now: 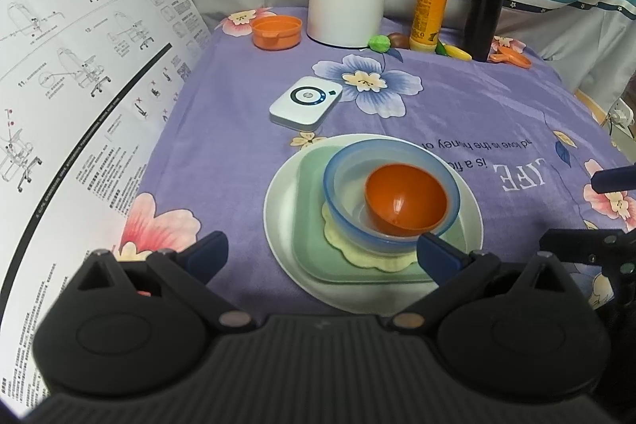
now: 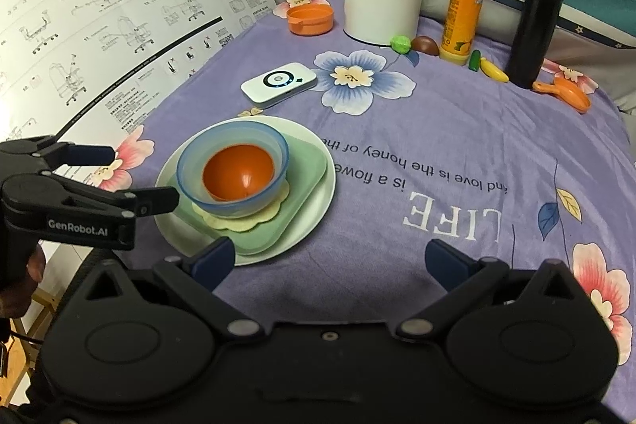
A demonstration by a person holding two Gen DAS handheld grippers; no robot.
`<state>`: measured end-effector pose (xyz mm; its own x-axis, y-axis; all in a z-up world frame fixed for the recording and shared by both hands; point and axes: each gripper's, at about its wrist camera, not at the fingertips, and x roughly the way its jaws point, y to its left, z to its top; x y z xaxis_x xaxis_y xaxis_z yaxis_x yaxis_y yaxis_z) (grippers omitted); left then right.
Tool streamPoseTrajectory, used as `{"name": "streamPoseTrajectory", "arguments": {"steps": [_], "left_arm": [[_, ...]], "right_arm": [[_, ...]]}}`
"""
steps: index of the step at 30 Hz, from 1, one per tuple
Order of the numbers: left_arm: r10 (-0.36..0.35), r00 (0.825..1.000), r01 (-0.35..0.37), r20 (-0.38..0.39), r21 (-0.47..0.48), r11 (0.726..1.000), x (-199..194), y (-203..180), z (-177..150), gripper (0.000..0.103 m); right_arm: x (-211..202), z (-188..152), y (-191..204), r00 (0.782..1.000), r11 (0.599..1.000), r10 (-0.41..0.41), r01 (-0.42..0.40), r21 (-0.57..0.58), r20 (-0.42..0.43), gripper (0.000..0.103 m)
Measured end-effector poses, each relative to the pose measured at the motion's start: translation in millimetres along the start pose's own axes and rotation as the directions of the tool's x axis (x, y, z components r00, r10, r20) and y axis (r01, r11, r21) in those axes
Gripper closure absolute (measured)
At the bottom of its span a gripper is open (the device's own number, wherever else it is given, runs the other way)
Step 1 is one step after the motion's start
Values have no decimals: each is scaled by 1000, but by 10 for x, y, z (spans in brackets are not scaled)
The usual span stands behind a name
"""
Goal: Organize plates and bowls
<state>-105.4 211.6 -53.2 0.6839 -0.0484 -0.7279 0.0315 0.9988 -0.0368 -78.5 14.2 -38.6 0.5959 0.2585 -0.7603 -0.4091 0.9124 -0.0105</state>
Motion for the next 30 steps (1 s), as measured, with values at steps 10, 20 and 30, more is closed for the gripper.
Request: {"name": "streamPoseTrajectory", "arguments": {"steps": [10, 20, 30], "left_arm": [[1, 1000, -1, -3, 1, 1000, 12, -9, 1, 0], [-24, 1000, 24, -1, 33, 999, 11, -48, 1, 0], [-12, 1000, 11, 9, 55, 998, -47, -52, -6, 0]], "right_arm": [[6, -9, -21, 1000, 1000, 0, 0, 2, -1, 0], [-1, 2, -36, 1000, 1000, 0, 0, 1, 0, 0], [-42, 0, -22, 1000, 1000, -2, 2, -7, 10, 0]]}}
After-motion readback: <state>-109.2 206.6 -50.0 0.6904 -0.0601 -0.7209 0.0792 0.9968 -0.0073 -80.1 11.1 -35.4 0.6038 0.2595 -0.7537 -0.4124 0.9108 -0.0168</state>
